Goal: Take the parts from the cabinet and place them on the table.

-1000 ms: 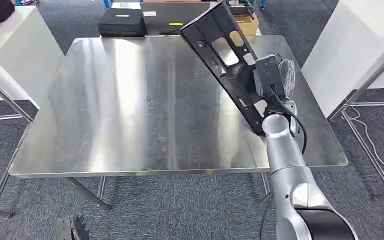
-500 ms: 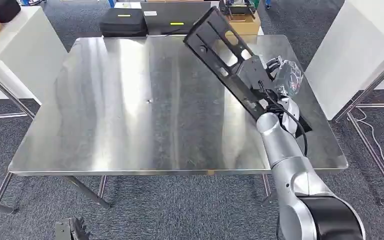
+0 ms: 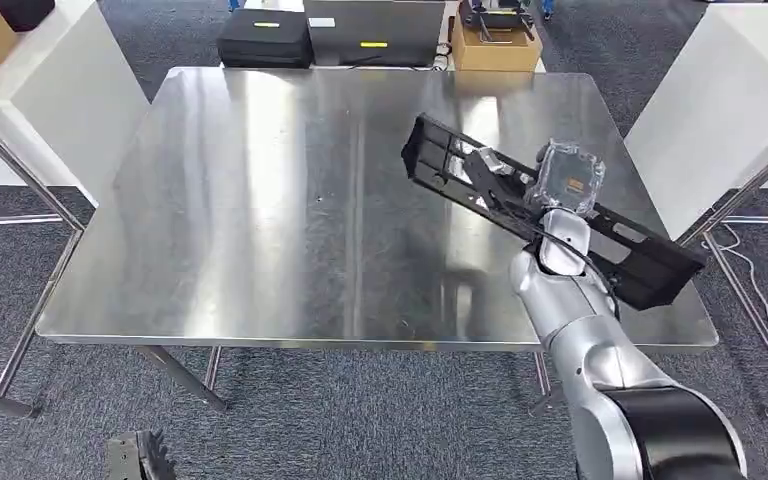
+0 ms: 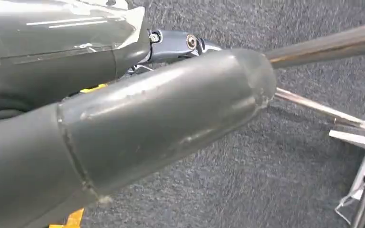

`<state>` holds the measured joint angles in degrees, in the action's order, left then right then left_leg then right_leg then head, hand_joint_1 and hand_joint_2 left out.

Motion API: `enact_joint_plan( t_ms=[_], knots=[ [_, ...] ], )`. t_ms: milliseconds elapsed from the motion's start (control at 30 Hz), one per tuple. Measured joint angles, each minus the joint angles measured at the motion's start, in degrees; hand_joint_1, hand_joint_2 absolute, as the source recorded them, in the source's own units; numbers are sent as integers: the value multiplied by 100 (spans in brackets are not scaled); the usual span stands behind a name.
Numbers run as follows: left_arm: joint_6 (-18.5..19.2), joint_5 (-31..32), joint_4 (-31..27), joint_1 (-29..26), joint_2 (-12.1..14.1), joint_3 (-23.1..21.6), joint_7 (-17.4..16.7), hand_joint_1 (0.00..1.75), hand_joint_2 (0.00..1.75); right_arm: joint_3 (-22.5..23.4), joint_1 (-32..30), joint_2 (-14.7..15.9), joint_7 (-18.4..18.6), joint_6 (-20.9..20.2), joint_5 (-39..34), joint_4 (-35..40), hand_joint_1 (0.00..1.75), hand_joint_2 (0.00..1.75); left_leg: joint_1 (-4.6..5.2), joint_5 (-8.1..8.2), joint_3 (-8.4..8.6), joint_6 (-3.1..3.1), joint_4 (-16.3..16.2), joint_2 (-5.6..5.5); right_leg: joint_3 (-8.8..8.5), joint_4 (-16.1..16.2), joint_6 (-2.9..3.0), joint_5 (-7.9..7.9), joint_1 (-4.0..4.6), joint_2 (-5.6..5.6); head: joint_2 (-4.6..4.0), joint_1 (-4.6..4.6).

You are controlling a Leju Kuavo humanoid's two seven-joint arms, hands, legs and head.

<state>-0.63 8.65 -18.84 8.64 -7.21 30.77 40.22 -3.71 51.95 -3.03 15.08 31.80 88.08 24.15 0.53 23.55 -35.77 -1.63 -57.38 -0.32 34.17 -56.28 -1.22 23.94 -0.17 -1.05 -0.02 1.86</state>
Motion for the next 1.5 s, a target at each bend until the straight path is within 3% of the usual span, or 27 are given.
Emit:
enact_joint_plan(
  t_ms=[100, 133, 367, 400, 1033, 1100, 1233, 1300, 1367, 1433, 1467, 1500],
  knots=[
    [-84, 18, -13, -20, 2, -4, 0, 0, 0, -33, -10, -112, 11, -59, 90, -66, 175, 175, 0, -2, 0, -5, -1, -3, 0, 1, 0, 0, 0, -1, 0, 2],
    [-86, 22, -28, -40, 2, -11, 0, 0, 175, -53, -10, -164, 7, -105, 125, -90, 0, 0, -2, -3, 0, -5, -1, -3, 0, 0, 0, 0, 0, -1, 0, 2],
    [-230, 63, -46, -87, 7, -55, 0, 0, 175, -66, -13, -291, -85, -210, 199, -206, 0, 0, -13, -4, 0, -5, 0, -4, -2, -1, 0, 0, 1, 0, 0, 2],
    [-228, 48, -39, -86, 9, -55, 0, 0, 0, -66, -14, -302, -87, -210, 201, -214, 0, 0, -15, -4, 0, -5, 0, -2, -2, -2, 0, 0, 1, 0, 0, 0],
    [-46, 44, 317, -72, 85, -48, -61, 0, 0, -64, -79, -348, -163, -317, 153, -332, 0, 0, -16, -4, 1, -4, 0, -1, -1, -2, 0, 0, 1, 0, 0, 2],
    [-14, 61, 326, -70, 90, -26, -77, 0, 0, -4, -64, -348, -436, -791, -123, -345, 0, 0, -16, -4, 2, -4, 0, 0, -2, -2, 0, 0, 1, 0, 0, 2],
    [63, 226, 339, -24, 107, 33, -219, 0, 0, 407, 267, -394, -1143, -3032, -923, -429, 0, 0, -25, 19, 43, 0, 1, 11, -17, 11, 4, 6, 1, 4, 0, -4],
    [80, 302, 348, 35, 111, 48, -306, 0, 0, 610, 437, -424, -1156, -3862, -1007, -455, 0, 0, -28, 31, 84, 0, 2, 13, -30, 15, 0, 19, 0, 7, 0, -4],
    [80, 352, 356, 88, 118, 96, -367, 0, 0, 721, 497, -420, -1147, -4179, -959, -494, 0, 0, -31, 60, 121, 8, 5, 15, -66, 20, 13, 39, 1, 8, 0, -7],
    [80, 370, 361, 115, 118, 142, -398, 0, 0, 763, 497, -431, -1104, -4041, -885, -496, 0, 0, -31, 38, 129, -16, 5, 17, -105, 19, 9, 28, 1, 8, 0, -2],
    [80, 376, 363, 115, 120, 164, -409, 0, 0, 780, 496, -435, -1091, -3985, -872, -496, 0, 175, -31, 33, 130, -14, 4, 16, -105, 19, 1, 19, 1, 7, 0, -2],
    [80, 385, 365, 112, 120, 179, -409, 0, 0, 795, 496, -435, -1077, -3956, -872, -498, 0, 175, -32, 28, 128, -14, 4, 15, -105, 18, 0, 18, 1, 7, 0, -2]
  ],
)
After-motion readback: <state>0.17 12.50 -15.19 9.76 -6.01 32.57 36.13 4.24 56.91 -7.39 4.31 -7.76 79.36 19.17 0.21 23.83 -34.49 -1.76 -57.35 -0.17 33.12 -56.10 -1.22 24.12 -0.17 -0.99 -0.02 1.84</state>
